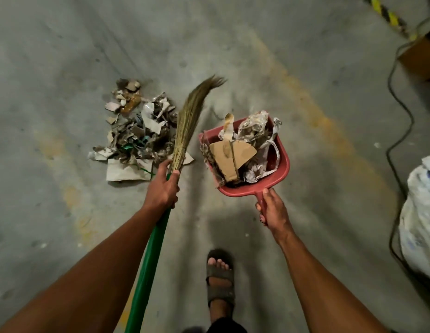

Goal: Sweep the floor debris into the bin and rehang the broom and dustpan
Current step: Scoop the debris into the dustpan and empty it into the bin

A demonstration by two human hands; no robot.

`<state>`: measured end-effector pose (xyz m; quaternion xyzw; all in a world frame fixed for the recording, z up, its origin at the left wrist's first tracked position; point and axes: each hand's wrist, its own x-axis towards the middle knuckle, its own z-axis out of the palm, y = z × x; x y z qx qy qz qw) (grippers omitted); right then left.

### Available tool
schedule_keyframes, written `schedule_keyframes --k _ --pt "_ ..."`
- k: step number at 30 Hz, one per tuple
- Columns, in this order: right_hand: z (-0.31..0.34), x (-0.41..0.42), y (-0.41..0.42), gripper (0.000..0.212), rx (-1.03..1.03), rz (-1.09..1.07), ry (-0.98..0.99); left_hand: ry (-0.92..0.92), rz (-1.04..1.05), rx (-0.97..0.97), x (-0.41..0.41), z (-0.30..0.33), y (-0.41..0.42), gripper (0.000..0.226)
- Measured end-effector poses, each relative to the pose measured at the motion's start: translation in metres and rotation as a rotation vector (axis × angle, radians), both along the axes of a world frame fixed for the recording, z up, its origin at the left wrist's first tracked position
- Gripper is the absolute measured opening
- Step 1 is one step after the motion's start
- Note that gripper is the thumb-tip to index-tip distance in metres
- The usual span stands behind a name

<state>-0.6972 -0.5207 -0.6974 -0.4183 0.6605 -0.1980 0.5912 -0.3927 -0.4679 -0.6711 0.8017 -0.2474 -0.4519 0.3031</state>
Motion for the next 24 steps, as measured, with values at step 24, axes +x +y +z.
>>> schedule_keyframes --k 24 --pt "0.066 -0.276 0.323 0.027 0.036 -0.533 0.011 0.115 -0.568 -0.013 -0.301 0.034 0.213 0.051"
